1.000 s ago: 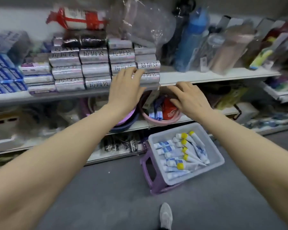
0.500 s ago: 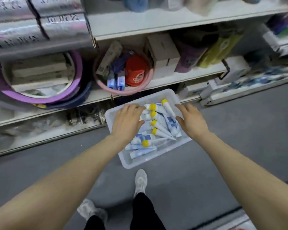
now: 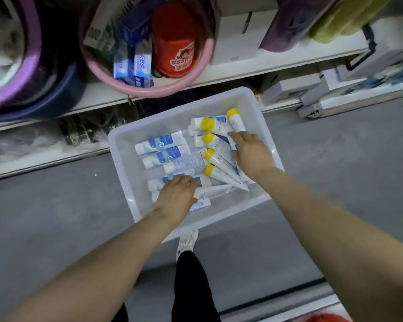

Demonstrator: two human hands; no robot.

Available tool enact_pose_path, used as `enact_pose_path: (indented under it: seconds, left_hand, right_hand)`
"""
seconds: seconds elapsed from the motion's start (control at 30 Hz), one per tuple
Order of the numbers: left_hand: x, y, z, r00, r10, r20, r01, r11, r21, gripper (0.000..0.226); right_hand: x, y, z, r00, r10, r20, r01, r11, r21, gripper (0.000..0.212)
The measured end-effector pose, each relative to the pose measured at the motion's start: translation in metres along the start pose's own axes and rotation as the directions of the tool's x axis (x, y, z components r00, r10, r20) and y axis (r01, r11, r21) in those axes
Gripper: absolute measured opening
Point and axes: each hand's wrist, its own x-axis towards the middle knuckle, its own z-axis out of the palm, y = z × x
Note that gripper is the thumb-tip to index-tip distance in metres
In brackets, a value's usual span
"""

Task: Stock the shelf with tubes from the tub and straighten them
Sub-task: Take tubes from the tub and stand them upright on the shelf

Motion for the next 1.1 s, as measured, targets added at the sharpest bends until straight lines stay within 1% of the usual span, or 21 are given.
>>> enact_pose_path:
  seconds: [0.13, 0.2, 0.3, 0.33, 0.4, 0.43, 0.47, 0.5, 0.57, 0.67, 0.7, 0.77, 0.83, 0.87, 1.0, 1.1]
  left_hand:
    - [0.016, -0.009, 0.018, 0.995, -0.015, 0.099, 0.011, 0.999, 0.039, 0.043]
    - [0.022, -0.012, 0.024, 0.991, -0.001, 0.135, -0.012, 0.996, 0.093, 0.040]
    - [0.032, -0.014, 0.028, 0.990, 0.045, 0.134, -0.066, 0.986, 0.154, 0.048]
    - [0.035, -0.015, 0.032, 0.989, 0.067, 0.128, -0.088, 0.983, 0.161, 0.049]
    - [0.037, -0.011, 0.031, 0.980, 0.080, 0.184, -0.109, 0.982, 0.152, 0.045]
    - [0.037, -0.008, 0.027, 0.978, 0.087, 0.188, -0.119, 0.980, 0.163, 0.045]
    - [0.036, -0.007, 0.026, 0.981, 0.103, 0.162, -0.134, 0.973, 0.188, 0.047]
    - [0.036, -0.006, 0.029, 0.980, 0.106, 0.166, -0.141, 0.966, 0.216, 0.049]
    - [0.033, -0.006, 0.029, 0.970, 0.088, 0.226, -0.146, 0.956, 0.254, 0.055]
    - [0.024, -0.009, 0.014, 0.972, 0.052, 0.231, -0.093, 0.982, 0.167, 0.060]
    - [0.020, -0.012, 0.009, 0.969, 0.029, 0.245, -0.060, 0.991, 0.118, 0.058]
    - [0.013, -0.020, -0.003, 0.964, -0.026, 0.265, 0.026, 1.000, 0.006, 0.050]
    - [0.006, -0.033, -0.015, 0.958, -0.106, 0.266, 0.135, 0.987, -0.092, 0.041]
    - [0.002, -0.040, -0.022, 0.954, -0.143, 0.265, 0.185, 0.973, -0.140, 0.039]
    - [-0.022, -0.067, -0.049, 0.934, -0.267, 0.236, 0.330, 0.898, -0.291, 0.039]
    - [-0.046, -0.082, -0.074, 0.935, -0.318, 0.158, 0.354, 0.872, -0.337, 0.039]
  right_hand:
    - [0.054, -0.020, 0.011, 0.998, -0.050, -0.034, 0.050, 0.999, 0.009, 0.059]
    - [0.072, -0.029, 0.019, 0.997, -0.071, 0.001, 0.071, 0.997, -0.019, 0.060]
    - [0.087, -0.037, 0.027, 0.993, -0.100, 0.067, 0.110, 0.981, -0.161, 0.056]
    - [0.089, -0.038, 0.027, 0.993, -0.096, 0.070, 0.108, 0.975, -0.195, 0.054]
    - [0.089, -0.040, 0.026, 0.994, -0.069, 0.080, 0.087, 0.966, -0.243, 0.052]
    - [0.086, -0.042, 0.025, 0.994, -0.061, 0.088, 0.083, 0.955, -0.286, 0.052]
    - [0.082, -0.043, 0.024, 0.994, -0.053, 0.093, 0.081, 0.938, -0.338, 0.054]
    - [0.078, -0.044, 0.023, 0.994, -0.038, 0.098, 0.073, 0.921, -0.382, 0.056]
    - [0.067, -0.045, 0.020, 0.993, 0.034, 0.116, 0.018, 0.911, -0.413, 0.059]
    - [0.049, -0.040, 0.018, 0.963, 0.222, 0.154, -0.138, 0.893, -0.429, 0.050]
    - [0.043, -0.036, 0.019, 0.945, 0.284, 0.164, -0.192, 0.885, -0.424, 0.048]
    - [0.032, -0.031, 0.019, 0.897, 0.392, 0.205, -0.306, 0.884, -0.353, 0.044]
    - [0.022, -0.029, 0.016, 0.852, 0.461, 0.249, -0.402, 0.880, -0.254, 0.036]
    - [0.017, -0.031, 0.014, 0.842, 0.474, 0.256, -0.431, 0.878, -0.209, 0.031]
    - [-0.002, -0.053, 0.004, 0.883, 0.434, 0.180, -0.436, 0.899, -0.031, 0.021]
    - [-0.018, -0.086, -0.016, 0.922, 0.366, 0.127, -0.380, 0.918, 0.111, 0.026]
